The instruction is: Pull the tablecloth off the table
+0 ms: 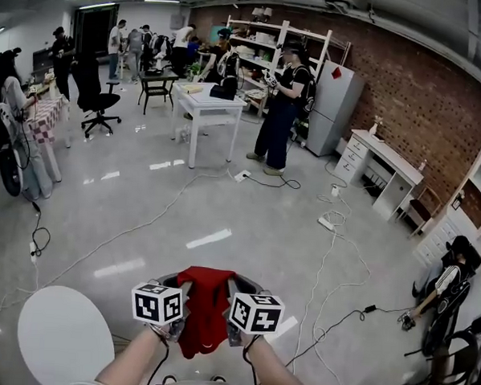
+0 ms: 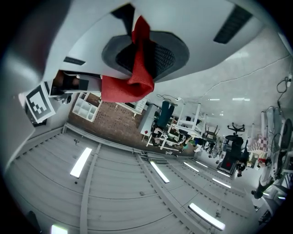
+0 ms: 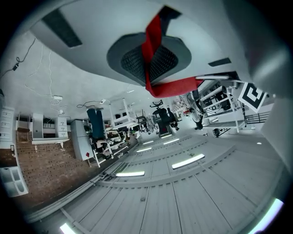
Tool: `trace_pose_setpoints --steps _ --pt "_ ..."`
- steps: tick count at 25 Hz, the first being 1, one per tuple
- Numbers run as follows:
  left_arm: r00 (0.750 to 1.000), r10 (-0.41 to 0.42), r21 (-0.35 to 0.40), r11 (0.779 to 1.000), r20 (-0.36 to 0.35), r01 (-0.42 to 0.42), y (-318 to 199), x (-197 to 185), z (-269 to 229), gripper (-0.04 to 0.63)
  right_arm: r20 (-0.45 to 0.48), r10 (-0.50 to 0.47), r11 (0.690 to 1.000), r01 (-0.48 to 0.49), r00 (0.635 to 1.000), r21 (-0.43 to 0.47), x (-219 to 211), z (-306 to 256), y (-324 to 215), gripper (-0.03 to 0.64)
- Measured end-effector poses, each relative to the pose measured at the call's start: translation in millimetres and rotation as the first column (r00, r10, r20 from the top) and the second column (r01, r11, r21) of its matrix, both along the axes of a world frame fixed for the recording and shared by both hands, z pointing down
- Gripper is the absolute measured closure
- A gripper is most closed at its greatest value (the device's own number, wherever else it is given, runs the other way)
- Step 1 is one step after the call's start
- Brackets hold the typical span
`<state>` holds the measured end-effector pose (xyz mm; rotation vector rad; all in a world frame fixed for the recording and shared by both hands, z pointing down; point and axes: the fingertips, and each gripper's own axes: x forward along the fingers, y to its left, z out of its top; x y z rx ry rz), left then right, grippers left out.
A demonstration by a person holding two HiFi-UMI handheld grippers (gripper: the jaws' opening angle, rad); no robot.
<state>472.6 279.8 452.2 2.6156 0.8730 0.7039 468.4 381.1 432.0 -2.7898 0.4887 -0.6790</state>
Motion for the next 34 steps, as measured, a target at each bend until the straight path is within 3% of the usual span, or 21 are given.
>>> trace_pose_setpoints --steps 7,34 --pt "1.000 -0.011 0.015 1.000 -0.012 0.012 2.4 -0.5 -7.8 0.558 0.009 -0.007 1.000 0.007 1.000 0.022 -0.7 -2.3 2.2 0.589" --pt "1.000 -0.023 -0.008 1.000 0.021 0.023 0.4 -12.2 2.0 0.558 -0.018 -0.095 0.994 0.094 0.995 -0.059 -9.3 -6.0 -2.6 0.589"
